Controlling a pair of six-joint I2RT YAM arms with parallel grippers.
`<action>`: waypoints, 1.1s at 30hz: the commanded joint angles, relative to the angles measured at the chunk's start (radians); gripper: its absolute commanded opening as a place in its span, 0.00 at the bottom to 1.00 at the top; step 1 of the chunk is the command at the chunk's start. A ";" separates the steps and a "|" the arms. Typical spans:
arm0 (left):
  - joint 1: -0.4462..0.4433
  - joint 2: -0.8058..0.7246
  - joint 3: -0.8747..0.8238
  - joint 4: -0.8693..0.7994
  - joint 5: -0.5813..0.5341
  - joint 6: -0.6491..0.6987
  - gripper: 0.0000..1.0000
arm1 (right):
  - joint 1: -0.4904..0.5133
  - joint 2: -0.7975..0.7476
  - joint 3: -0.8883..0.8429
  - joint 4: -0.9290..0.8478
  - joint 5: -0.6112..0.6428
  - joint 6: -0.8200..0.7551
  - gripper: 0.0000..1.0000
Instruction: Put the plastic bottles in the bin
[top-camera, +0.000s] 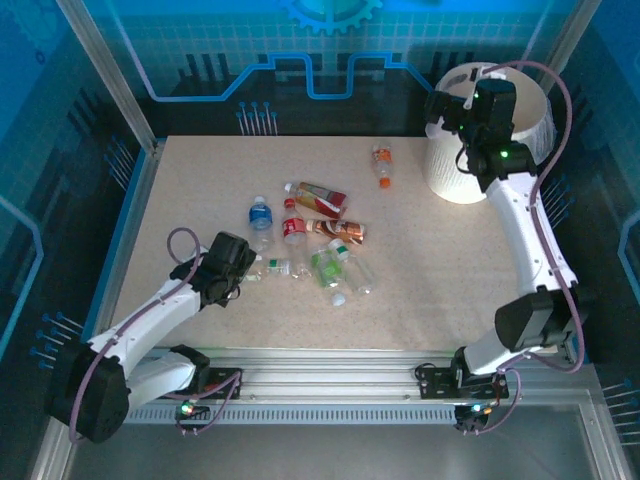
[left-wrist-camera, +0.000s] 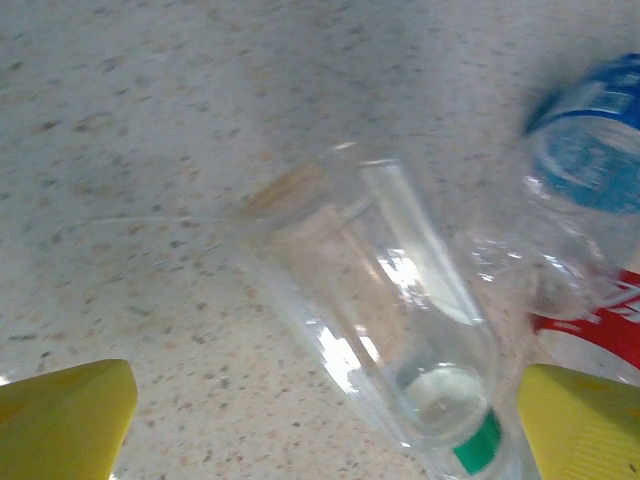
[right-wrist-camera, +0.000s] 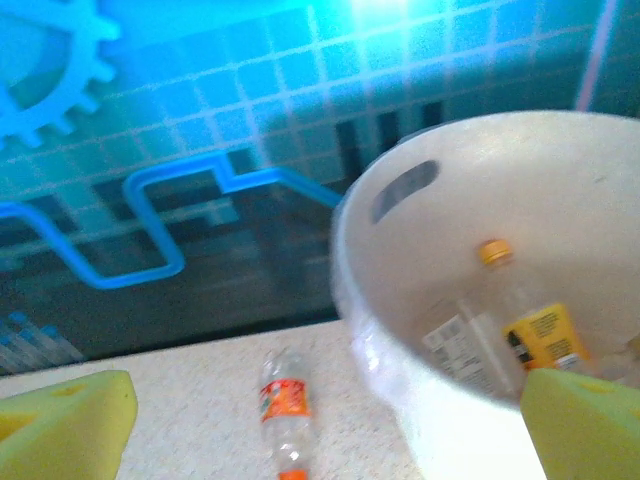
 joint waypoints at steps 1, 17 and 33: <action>0.007 0.058 0.059 -0.123 0.012 -0.120 0.99 | 0.024 -0.079 -0.119 0.061 -0.114 -0.009 1.00; 0.160 0.369 0.238 -0.015 0.081 -0.026 0.99 | 0.043 -0.279 -0.343 0.110 -0.244 0.009 1.00; 0.174 0.495 0.256 0.059 0.147 -0.006 0.69 | 0.047 -0.348 -0.405 0.087 -0.302 -0.049 1.00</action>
